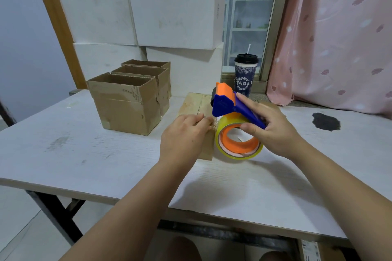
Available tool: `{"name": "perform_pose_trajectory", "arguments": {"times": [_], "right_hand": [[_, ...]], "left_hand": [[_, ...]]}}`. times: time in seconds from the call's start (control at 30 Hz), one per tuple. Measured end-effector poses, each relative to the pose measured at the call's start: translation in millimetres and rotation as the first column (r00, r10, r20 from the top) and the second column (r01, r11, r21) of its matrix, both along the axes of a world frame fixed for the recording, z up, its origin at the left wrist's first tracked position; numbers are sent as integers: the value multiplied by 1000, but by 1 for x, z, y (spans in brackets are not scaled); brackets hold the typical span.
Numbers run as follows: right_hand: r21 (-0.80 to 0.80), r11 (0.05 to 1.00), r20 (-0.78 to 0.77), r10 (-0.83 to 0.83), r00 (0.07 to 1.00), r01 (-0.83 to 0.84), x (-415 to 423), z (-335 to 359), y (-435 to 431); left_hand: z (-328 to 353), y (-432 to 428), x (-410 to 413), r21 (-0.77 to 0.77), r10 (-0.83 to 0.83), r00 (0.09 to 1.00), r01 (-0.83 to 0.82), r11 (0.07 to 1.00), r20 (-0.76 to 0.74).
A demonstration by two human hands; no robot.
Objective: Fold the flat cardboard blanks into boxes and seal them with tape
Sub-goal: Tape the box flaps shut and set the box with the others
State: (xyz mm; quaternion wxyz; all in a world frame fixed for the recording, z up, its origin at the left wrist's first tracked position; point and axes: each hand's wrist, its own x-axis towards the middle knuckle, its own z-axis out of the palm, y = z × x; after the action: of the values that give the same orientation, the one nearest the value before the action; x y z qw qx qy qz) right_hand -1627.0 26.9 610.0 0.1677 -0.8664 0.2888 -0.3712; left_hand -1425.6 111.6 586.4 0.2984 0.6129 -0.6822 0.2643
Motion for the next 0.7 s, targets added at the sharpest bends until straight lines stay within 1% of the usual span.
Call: {"name": "perform_pose_trajectory", "arguments": {"times": [0.13, 0.23, 0.3, 0.37, 0.43, 0.5, 0.6, 0.7], "right_hand": [[-59, 998, -22, -3, 1000, 2, 0, -5, 2], [-8, 1000, -36, -25, 999, 25, -6, -17, 6], [26, 1000, 36, -7, 999, 6, -11, -17, 7], [87, 995, 165, 23, 986, -38, -19, -11, 8], [100, 995, 187, 9, 982, -28, -26, -5, 11], [89, 996, 134, -19, 991, 7, -28, 1, 16], [-12, 999, 22, -29, 999, 30, -29, 1, 18], [-51, 998, -65, -33, 997, 29, -34, -7, 15]], "left_hand": [[2, 0, 0, -28, 7, 1000, -7, 1000, -8], [1, 0, -1, -55, 4, 1000, -6, 998, -31], [-1, 0, 0, -65, -10, 999, 7, 998, -36], [0, 1, 2, -73, -21, 999, 19, 997, -31], [0, 1, 2, -79, -38, 999, 37, 996, -2], [-2, 1, 2, -85, -42, 999, 44, 995, 18], [-4, -1, 5, -104, -46, 999, 45, 994, -12], [-7, -3, 6, -123, -61, 998, 56, 991, -36]]}}
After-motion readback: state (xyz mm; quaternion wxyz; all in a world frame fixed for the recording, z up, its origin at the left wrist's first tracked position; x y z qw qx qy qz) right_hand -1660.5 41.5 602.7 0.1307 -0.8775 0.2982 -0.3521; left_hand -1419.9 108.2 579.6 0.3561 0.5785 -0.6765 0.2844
